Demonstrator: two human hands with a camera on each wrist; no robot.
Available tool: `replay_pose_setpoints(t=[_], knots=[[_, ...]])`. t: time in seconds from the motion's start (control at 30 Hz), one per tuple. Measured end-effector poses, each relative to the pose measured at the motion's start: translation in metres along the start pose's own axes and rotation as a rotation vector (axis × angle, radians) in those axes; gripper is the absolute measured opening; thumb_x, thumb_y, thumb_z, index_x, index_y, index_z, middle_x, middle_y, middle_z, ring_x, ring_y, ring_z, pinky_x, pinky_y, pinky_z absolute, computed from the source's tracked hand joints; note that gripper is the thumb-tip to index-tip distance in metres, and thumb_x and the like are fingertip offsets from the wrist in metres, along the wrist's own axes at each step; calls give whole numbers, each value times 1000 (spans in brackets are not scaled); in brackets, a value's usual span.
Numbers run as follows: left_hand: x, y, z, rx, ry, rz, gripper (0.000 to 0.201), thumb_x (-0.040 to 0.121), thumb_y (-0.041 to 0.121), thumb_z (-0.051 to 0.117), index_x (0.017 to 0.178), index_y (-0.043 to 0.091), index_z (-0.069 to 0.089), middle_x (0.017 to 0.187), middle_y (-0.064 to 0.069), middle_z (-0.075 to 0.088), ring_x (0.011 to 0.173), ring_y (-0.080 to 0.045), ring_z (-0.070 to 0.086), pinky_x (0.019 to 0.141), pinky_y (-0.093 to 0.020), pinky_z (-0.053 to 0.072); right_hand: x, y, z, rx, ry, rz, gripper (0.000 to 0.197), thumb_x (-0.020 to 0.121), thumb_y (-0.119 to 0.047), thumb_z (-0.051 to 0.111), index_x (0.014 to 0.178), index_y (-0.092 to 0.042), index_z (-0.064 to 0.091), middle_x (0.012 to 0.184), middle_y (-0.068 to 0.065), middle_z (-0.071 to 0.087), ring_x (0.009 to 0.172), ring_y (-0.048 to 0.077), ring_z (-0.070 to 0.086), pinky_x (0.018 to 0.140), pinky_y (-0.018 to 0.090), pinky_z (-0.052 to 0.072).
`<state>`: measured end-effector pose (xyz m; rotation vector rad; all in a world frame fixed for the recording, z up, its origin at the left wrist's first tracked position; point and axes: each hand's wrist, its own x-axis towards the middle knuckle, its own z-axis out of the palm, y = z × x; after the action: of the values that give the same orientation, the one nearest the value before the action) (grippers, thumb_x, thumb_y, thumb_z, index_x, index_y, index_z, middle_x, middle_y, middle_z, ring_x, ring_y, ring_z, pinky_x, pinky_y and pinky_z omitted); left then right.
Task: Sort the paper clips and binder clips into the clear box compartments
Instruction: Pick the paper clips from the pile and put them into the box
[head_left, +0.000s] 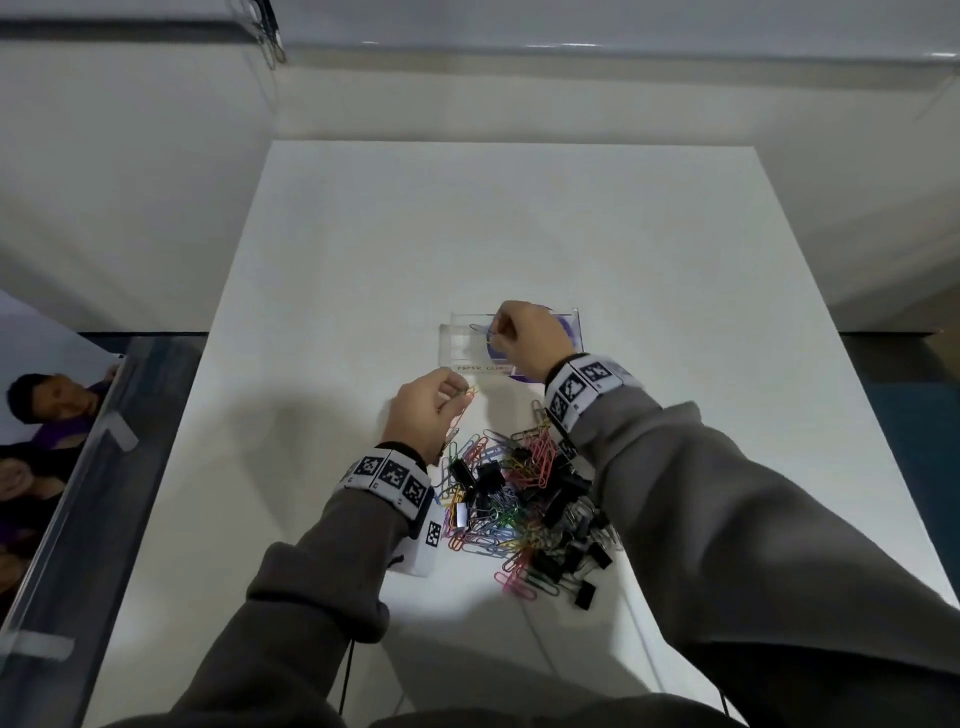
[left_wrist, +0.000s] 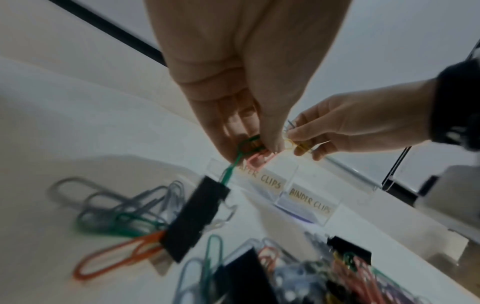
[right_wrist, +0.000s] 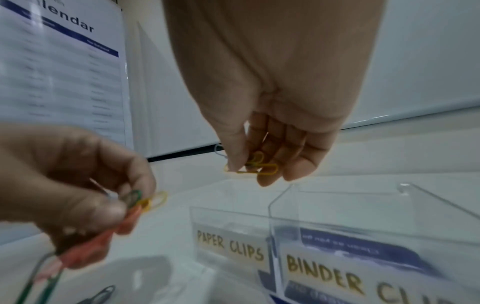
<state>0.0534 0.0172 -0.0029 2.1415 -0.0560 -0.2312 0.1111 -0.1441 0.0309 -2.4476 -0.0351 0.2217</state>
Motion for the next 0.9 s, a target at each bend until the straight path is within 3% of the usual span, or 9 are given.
replay_pose_setpoints(t=[0.1, 0.2, 0.33, 0.47, 0.57, 0.63, 0.7, 0.8, 0.9], knots=[[12, 16, -7, -91, 73, 5, 8, 84, 17, 64, 91, 13, 63, 83, 2, 60, 72, -15, 59, 65, -21, 50, 14, -3, 2, 12, -34, 1, 11, 84, -4, 58, 93, -3, 64, 97, 15, 68, 91, 29, 62, 86, 40, 51], [31, 33, -12, -222, 113, 7, 7, 82, 18, 66, 88, 21, 62, 91, 0, 62, 76, -21, 64, 74, -37, 57, 12, 0, 3, 29, -7, 8, 22, 88, -1, 51, 104, -2, 65, 108, 15, 68, 101, 28, 61, 93, 38, 48], [57, 54, -16, -324, 168, 54, 26, 80, 9, 67, 75, 33, 58, 83, 3, 60, 76, -30, 65, 75, -46, 57, -9, 8, 7, 130, 105, 58, 30, 86, 5, 42, 101, -2, 66, 106, 13, 69, 100, 25, 62, 90, 32, 47], [76, 59, -8, -364, 191, 80, 21, 80, 4, 64, 78, 24, 57, 78, 5, 59, 69, -21, 62, 73, -39, 56, -30, 23, 16, 177, 173, 122, 27, 84, 3, 45, 93, -9, 67, 101, 9, 69, 93, 24, 62, 86, 40, 51], [80, 49, 1, -228, 133, 69, 10, 81, 4, 64, 89, 10, 62, 85, 0, 64, 76, -13, 61, 78, -33, 52, -41, 28, 19, 178, 155, 120, 26, 84, 3, 44, 95, -6, 66, 104, 11, 67, 94, 24, 61, 86, 36, 51], [78, 39, 3, -40, 47, 115, 16, 82, 6, 63, 98, 9, 64, 100, -5, 67, 94, -17, 61, 92, -32, 48, -45, 30, 22, 164, 159, 99, 26, 83, 3, 44, 94, -5, 66, 103, 12, 67, 95, 26, 60, 86, 38, 51], [72, 33, 1, 170, -15, 194, 20, 85, 9, 61, 105, 12, 64, 111, -5, 65, 110, -21, 53, 97, -30, 38, -49, 32, 26, 141, 170, 76, 26, 81, 3, 45, 93, -7, 66, 101, 13, 67, 95, 28, 59, 86, 42, 51], [56, 21, -7, 294, 46, 259, 16, 87, 8, 57, 98, 16, 66, 108, -4, 64, 108, -24, 48, 94, -33, 34, -53, 32, 31, 106, 145, 56, 24, 82, 2, 48, 93, -7, 66, 98, 12, 69, 92, 27, 60, 84, 42, 52], [31, -1, -13, 337, 98, 206, 19, 87, 6, 54, 91, 19, 66, 103, -3, 64, 99, -24, 50, 86, -35, 34, -59, 26, 36, 77, 73, 30, 20, 85, 0, 49, 89, -8, 67, 96, 8, 70, 90, 23, 62, 83, 36, 52]])
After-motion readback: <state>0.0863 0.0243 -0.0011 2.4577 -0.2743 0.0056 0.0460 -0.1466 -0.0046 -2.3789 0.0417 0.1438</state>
